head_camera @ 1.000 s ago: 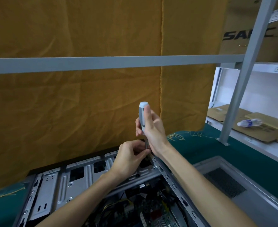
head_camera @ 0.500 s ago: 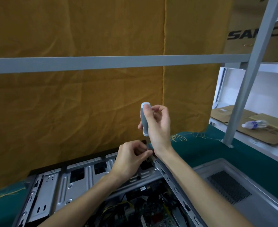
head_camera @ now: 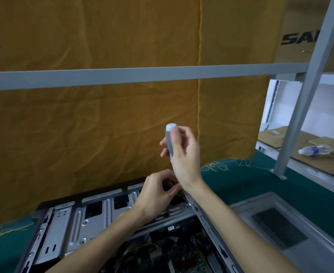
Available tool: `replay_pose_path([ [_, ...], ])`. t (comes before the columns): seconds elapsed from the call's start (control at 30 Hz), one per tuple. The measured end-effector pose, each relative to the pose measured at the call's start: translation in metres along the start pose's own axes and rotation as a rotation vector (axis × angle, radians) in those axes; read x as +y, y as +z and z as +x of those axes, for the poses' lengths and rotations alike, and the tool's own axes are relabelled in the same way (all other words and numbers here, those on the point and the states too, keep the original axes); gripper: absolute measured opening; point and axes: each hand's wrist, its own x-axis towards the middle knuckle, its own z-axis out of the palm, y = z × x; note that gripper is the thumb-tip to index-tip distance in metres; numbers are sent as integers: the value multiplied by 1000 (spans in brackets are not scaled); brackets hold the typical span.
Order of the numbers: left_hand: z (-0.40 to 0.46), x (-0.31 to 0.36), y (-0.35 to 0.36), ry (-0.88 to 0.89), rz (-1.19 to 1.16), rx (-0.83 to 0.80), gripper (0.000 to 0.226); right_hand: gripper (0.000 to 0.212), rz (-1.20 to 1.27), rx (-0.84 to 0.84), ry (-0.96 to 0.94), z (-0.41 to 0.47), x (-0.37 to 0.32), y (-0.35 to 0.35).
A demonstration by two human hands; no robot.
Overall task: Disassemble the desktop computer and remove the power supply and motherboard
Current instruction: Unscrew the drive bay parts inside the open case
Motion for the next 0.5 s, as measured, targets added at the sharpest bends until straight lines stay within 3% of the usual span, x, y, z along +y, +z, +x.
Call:
replay_pose_path([
  [0.1,-1,3,1,25,13,-13,13,45,66,23,103,7,3,-4],
  [0.3,1,2,0,-6,41,60,8,30,-2,-11,-36,3,2,-5],
  [0.5,-1,0,1,-17,100,-24,11,52,135,11,181,9,3,-8],
])
